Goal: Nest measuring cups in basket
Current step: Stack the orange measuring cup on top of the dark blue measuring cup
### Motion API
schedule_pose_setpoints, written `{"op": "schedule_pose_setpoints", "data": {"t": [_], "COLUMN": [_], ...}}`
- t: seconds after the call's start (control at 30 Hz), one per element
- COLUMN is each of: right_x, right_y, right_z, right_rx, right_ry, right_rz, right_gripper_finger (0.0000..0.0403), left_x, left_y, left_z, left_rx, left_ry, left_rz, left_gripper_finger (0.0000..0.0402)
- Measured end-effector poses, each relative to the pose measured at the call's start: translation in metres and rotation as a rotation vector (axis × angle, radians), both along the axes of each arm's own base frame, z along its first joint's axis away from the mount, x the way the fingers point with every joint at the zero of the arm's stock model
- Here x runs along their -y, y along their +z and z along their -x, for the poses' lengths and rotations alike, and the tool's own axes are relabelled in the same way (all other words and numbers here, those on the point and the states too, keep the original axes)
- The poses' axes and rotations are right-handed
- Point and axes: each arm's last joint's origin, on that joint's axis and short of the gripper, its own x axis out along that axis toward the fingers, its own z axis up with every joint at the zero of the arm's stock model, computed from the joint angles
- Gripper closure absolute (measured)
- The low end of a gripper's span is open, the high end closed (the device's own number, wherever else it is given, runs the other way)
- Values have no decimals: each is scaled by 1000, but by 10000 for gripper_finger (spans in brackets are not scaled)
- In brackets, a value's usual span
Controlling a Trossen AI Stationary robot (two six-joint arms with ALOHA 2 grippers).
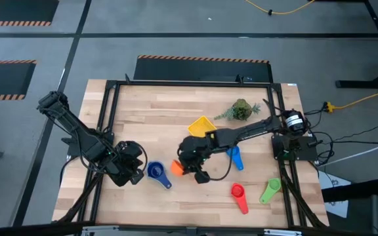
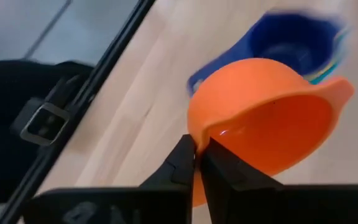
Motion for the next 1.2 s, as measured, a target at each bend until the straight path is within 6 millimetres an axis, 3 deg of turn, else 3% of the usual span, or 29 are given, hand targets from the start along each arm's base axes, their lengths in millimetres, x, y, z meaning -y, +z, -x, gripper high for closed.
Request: {"op": "schedule_pose_setpoints", "data": {"t": [0.3, 0.77, 1.2], "right_x": [1, -1, -9], "right_y": [20, 31, 8], "right_z": [-15, -23, -33], "right_rx": [185, 232, 231], "right_ry": [-94, -224, -282], "right_rz": [28, -154, -149], "right_gripper_finger": [381, 381, 381], "left_x": [0, 0, 0], "left_y": [0, 0, 0], "left_z": [0, 0, 0], "left_rx": [0, 0, 1], "left_ry": [0, 0, 1], "left_rz": [0, 1, 1], "left_gripper_finger": [393, 393, 393]}}
